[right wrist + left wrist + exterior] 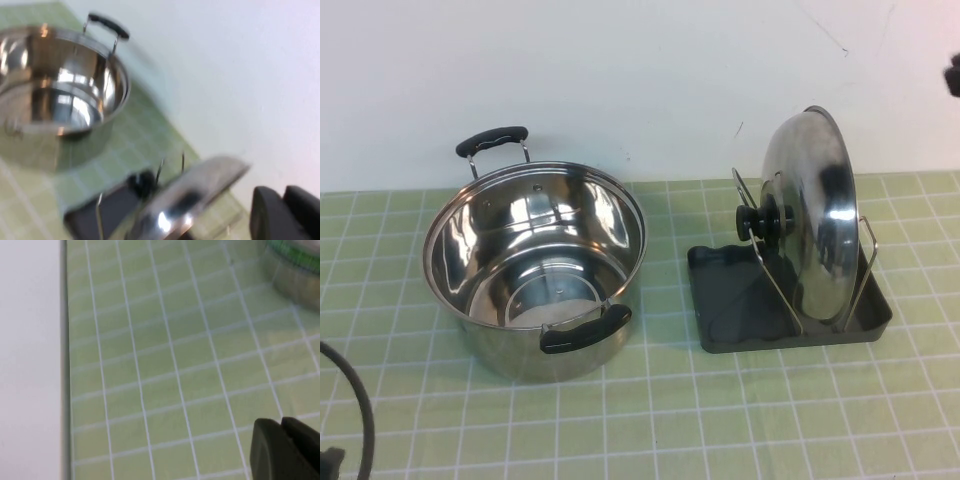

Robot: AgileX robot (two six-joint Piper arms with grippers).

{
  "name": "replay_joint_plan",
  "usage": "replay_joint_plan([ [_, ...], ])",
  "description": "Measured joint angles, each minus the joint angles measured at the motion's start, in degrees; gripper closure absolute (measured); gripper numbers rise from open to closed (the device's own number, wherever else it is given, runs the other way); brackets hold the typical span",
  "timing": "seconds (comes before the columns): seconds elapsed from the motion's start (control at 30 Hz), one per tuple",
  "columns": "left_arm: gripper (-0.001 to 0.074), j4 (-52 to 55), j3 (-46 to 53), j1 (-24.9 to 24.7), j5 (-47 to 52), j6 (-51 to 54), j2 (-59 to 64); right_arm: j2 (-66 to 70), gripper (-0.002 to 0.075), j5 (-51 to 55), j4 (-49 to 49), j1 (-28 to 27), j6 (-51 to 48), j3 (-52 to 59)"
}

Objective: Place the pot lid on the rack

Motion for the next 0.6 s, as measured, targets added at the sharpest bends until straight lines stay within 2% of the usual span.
replay_joint_plan([
  [0.13,0.0736,-2.9,0.0,0.0,0.9,-1.6,-1.0,-4.5,0.0715,2.9,-14.2,0.1,9.3,-0.1],
  [0.33,0.0736,-3.8,1.7,0.0,-7.6,-6.1,-7.1,-11.4,0.0725,4.6,-38.0,0.3,27.5,0.1],
  [0.47,0.0736,-4.7,4.7,0.0,-13.0,-6.9,-13.1,-16.5,0.0726,3.0,-43.1,0.3,33.3,4.0],
  [0.6,0.0736,-6.7,10.5,0.0,-21.1,-7.1,-20.2,-22.2,0.0726,-0.8,-40.8,0.3,31.8,12.4],
])
